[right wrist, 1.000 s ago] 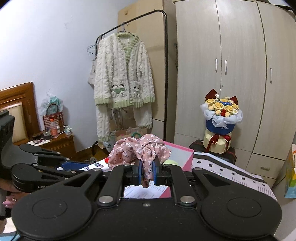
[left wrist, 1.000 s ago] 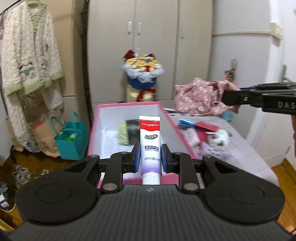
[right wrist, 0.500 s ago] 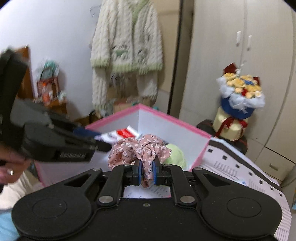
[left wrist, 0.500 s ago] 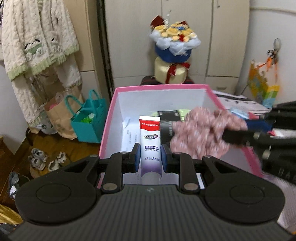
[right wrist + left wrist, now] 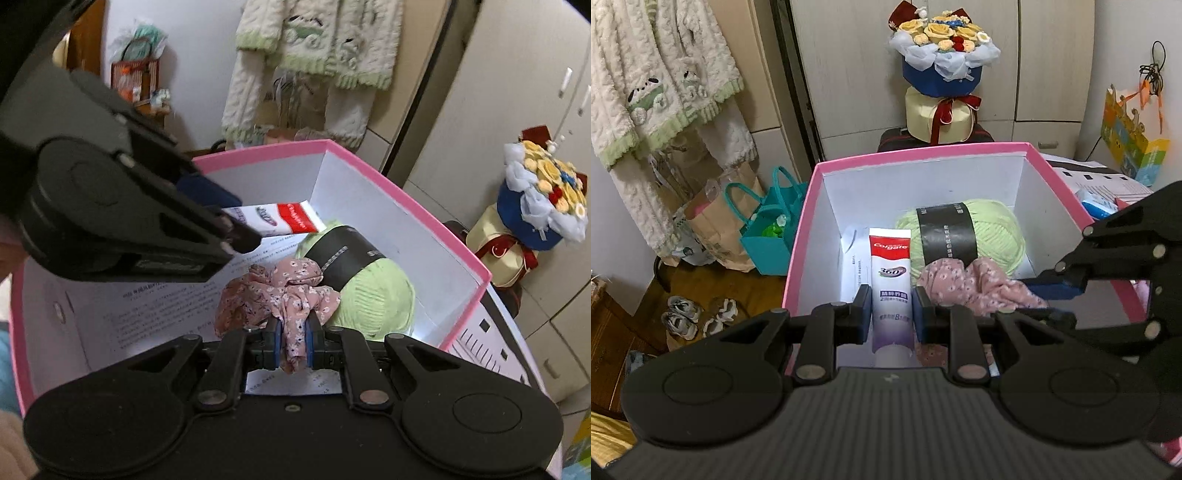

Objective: Organize soft objects
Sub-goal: 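Carry the toothpaste and scrunchie into the pink box with both grippers, then open both grippers to drop the toothpaste and scrunchie in the box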

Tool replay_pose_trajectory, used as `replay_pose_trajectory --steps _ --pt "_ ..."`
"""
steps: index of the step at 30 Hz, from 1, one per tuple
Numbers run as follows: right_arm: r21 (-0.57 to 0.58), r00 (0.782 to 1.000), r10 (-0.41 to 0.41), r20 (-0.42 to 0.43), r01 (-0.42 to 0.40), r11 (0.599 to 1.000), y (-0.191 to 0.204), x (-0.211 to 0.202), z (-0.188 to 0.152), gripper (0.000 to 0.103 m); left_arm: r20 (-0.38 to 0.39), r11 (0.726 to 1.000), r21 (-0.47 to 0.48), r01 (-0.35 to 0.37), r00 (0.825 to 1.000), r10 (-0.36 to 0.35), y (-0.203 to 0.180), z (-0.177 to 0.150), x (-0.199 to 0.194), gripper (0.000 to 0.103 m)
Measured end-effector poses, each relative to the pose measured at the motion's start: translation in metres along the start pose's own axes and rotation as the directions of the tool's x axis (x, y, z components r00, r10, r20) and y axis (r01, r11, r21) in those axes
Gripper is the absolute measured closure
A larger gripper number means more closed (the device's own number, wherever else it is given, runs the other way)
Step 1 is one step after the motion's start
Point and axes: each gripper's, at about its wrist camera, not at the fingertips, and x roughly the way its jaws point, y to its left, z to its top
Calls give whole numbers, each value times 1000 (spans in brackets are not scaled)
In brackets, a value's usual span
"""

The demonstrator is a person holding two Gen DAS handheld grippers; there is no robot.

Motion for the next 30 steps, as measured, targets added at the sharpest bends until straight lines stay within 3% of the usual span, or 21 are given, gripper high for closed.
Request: replay_pose_trajectory --steps 5,7,10,12,21,23,30 --pt "-36 999 -31 -20 30 999 6 4 3 81 -54 998 -54 34 998 -37 8 4 11 80" --pt "-40 999 -49 -24 48 998 7 3 3 71 -76 997 -63 38 996 -43 9 4 14 80" --pt "-13 996 -81 -30 80 997 6 2 2 62 -62 997 -68 31 997 -35 10 4 10 75" --pt "38 998 -58 -7 58 998 0 -6 0 61 -40 996 -77 39 998 -42 12 3 2 71" --pt "325 987 45 155 -93 941 -26 -77 -21 52 42 992 -40 123 992 -121 15 -4 -56 59" --pt "353 982 41 183 -105 930 -26 -98 -29 50 64 989 -28 144 988 -142 14 -6 -73 54" --pt "390 979 16 205 -97 916 -18 -165 -65 42 133 976 57 210 967 -216 -4 -15 -133 50"
